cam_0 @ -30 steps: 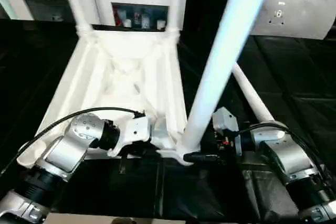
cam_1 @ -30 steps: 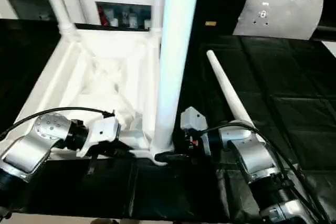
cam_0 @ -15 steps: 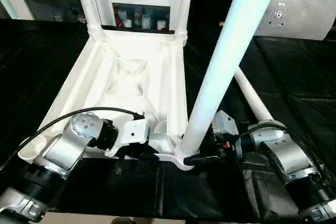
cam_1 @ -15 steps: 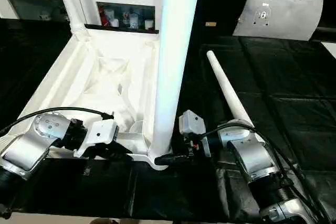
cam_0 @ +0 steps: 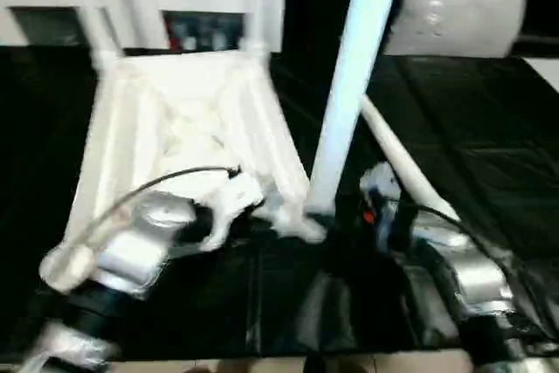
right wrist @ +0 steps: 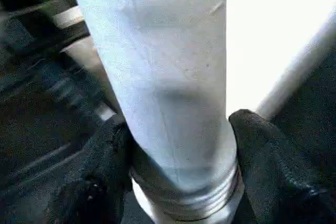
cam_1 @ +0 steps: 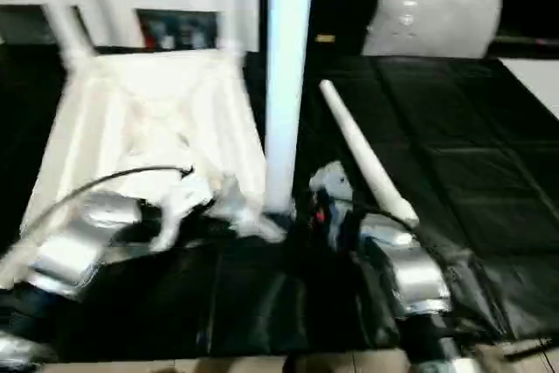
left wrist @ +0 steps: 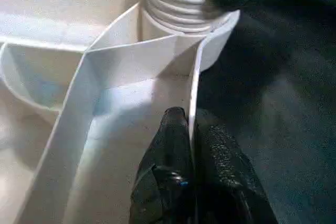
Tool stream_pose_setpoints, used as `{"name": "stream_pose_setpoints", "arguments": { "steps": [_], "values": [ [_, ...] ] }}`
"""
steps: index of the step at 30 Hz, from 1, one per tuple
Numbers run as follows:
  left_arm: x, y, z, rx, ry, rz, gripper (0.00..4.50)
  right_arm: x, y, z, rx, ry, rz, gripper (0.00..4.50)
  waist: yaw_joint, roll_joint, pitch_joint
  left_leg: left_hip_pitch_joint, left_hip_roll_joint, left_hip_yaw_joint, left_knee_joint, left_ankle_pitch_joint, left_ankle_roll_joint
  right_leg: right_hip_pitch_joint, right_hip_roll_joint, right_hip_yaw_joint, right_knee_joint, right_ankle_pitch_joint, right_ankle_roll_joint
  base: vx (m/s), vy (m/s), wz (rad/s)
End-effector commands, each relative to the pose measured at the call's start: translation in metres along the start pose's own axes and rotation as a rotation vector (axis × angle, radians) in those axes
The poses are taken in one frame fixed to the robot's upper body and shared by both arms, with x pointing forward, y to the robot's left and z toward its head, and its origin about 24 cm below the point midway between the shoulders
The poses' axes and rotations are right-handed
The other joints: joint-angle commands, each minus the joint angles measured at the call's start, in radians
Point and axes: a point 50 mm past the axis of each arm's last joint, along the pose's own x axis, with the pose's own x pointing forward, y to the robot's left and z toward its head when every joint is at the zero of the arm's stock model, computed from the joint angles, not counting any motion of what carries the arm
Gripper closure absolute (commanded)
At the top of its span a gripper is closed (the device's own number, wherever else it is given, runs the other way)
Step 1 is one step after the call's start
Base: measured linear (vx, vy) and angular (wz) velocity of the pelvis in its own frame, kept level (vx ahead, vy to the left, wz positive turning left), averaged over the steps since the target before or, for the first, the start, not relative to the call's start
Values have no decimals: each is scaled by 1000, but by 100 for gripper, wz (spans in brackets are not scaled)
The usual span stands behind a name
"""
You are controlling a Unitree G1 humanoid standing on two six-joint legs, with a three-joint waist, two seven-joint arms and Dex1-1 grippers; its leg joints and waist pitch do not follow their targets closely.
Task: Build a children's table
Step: Rotate leg to tighten
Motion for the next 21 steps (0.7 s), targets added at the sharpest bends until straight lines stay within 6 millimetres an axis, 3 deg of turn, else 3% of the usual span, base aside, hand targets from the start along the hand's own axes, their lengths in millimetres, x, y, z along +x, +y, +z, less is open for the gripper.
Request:
{"name": "stream_pose_setpoints", "arguments": {
  "steps": [1, 2, 4, 7, 8, 11, 12, 13, 16, 18, 21],
  "values": [
    [21, -7, 32, -45, -137, 104, 450, 36, 34, -13, 124, 33, 86, 195, 6, -4, -52, -19, -2, -1, -71, -213, 40, 71, -49, 34, -111, -619, -41, 0, 0, 0],
    [22, -6, 33, -50, -141, 115, 450, 37, 34, -13, 132, 32, 74, 196, 1, -3, -52, -18, -2, -2, -71, -212, 46, 70, -48, 30, -118, -623, -34, 0, 0, 0],
    [35, 0, 47, -103, -194, 268, 450, 49, 25, -15, 182, 60, -110, 198, -7, 0, -56, -17, -2, -1, -72, -200, 57, 69, -45, 26, -119, -584, -40, 0, 0, 0],
    [38, 1, 53, -115, -212, 316, 450, 52, 22, -16, 177, 78, -168, 199, -4, 3, -58, -17, -3, 0, -73, -198, 84, 67, -47, 29, -117, -546, -45, 0, 0, 0],
    [40, 1, 57, -110, -219, 339, 450, 53, 20, -18, 180, 78, -199, 199, -3, 8, -63, -16, -2, 0, -72, -191, 87, 68, -46, 30, -114, -525, -52, 0, 0, 0],
    [45, 1, 64, -96, -206, 350, 450, 52, 14, -20, 194, 55, -290, 199, 3, 10, -70, -16, 2, 4, -71, -154, 96, 68, -48, 36, -105, -449, -81, 0, 0, 0],
    [45, 1, 64, -96, -202, 345, 450, 52, 14, -21, 203, 50, -295, 143, 6, 10, -71, -16, 2, 4, -71, -147, 99, 68, -48, 37, -103, -434, -87, 0, 0, 0],
    [47, -2, 62, -92, -187, 307, 450, 49, 10, -21, 217, 40, -321, 143, 13, 16, -76, -18, 4, 4, -70, -117, 104, 74, -48, 40, -93, -371, -110, 0, 0, 0],
    [48, -3, 58, -83, -168, 287, 450, 47, 8, -21, 221, 35, -341, 110, 16, 14, -78, -19, 5, 5, -69, -91, 112, 78, -48, 42, -83, -303, -140, 0, 0, 0],
    [47, -2, 54, -79, -156, 282, 450, 44, 5, -20, 219, 28, -353, 93, 16, 19, -82, -20, 6, 6, -67, -74, 117, 82, -49, 43, -78, -256, -165, 0, 0, 0],
    [47, -1, 52, -76, -147, 284, 450, 42, 2, -20, 195, 15, -379, 56, 17, 20, -83, -21, 6, 7, -67, -79, 118, 83, -49, 41, -79, -268, -170, 0, 0, 0]
  ]
}}
